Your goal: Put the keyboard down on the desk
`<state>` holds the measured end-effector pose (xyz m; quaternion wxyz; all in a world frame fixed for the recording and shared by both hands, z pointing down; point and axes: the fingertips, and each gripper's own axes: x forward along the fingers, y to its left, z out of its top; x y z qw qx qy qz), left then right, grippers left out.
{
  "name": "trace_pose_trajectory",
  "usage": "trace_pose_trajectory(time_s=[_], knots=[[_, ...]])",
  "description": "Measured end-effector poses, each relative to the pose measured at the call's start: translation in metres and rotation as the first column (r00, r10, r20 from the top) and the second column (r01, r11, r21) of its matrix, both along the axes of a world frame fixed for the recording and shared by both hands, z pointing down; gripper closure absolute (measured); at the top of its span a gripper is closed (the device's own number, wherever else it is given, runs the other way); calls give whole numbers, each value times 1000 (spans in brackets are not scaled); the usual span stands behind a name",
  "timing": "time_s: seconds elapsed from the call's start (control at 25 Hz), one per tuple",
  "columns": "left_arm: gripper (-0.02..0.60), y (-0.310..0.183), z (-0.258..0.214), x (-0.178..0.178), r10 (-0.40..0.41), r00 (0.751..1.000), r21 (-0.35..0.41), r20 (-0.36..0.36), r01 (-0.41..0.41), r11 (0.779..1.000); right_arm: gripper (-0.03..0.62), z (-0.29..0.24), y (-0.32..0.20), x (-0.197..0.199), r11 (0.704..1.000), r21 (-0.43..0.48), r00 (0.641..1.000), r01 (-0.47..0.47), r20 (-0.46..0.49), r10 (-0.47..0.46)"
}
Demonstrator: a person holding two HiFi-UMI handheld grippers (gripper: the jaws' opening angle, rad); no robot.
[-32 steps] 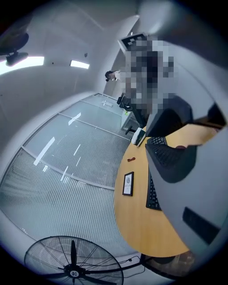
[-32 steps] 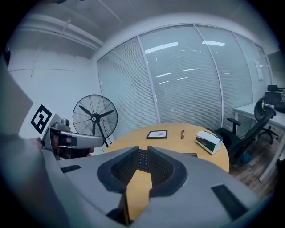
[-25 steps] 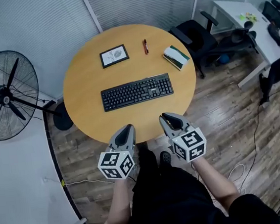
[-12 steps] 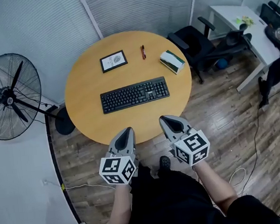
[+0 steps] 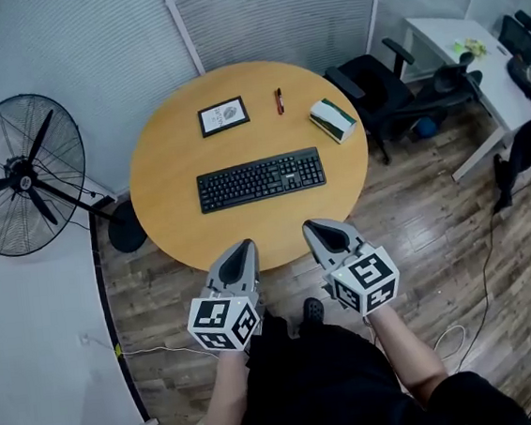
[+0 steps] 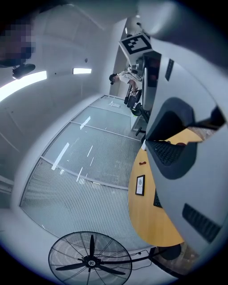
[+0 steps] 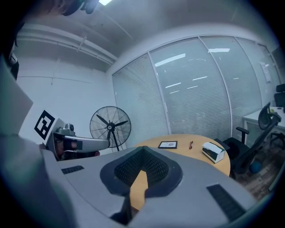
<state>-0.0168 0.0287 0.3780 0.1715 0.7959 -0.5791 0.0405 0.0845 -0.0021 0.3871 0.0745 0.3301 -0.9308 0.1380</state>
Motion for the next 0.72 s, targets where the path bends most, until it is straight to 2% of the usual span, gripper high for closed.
trace_pose_trajectory(time_s=[0.72], knots=[[581,2,3,-2,-12,1000,4,-11,12,1000,586,2,4,2,1000,5,1000,18,-21,-18]])
